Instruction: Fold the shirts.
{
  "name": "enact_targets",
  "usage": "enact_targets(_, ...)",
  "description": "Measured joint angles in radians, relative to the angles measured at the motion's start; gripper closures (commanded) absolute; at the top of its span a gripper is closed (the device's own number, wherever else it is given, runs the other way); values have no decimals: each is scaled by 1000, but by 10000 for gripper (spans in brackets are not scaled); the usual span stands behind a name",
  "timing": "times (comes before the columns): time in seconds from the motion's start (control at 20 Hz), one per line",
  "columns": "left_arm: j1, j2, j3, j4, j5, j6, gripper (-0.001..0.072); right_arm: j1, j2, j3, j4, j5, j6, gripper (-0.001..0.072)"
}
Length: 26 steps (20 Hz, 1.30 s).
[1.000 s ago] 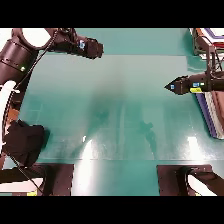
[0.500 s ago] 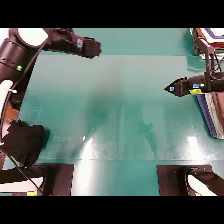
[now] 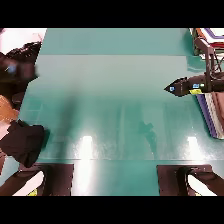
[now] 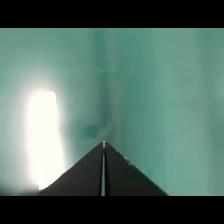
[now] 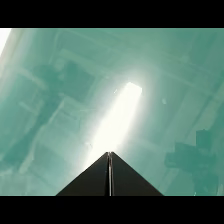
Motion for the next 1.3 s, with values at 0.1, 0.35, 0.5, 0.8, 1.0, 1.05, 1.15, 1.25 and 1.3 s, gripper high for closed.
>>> enact_targets(0.1,103,79,-122,69,-45,-2,-7,0,0,0,0,-1,0,700)
enact_targets(0.35,262,148,-401,185,-94,-27,-6,0,0,0,-1,-3,0,700)
enact_targets(0.5,293,159,-560,223,-40,-49,-5,0,0,0,-2,-3,0,700)
enact_targets(0.8,309,164,-705,249,34,-92,680,0,0,0,-1,-2,0,699)
enact_targets(1.0,311,166,-645,246,6,-97,677,0,0,0,0,-3,0,700)
enact_targets(1.05,311,166,-607,237,-10,-98,678,0,0,0,0,-8,0,700)
enact_targets(1.15,311,166,-494,192,-33,-100,678,-6,0,7,1,-21,0,700)
enact_targets(1.25,294,167,-333,131,-58,-100,679,-21,0,36,0,-40,0,700)
enact_targets(1.3,273,167,-243,99,-70,-100,680,-31,0,59,0,-50,0,700)
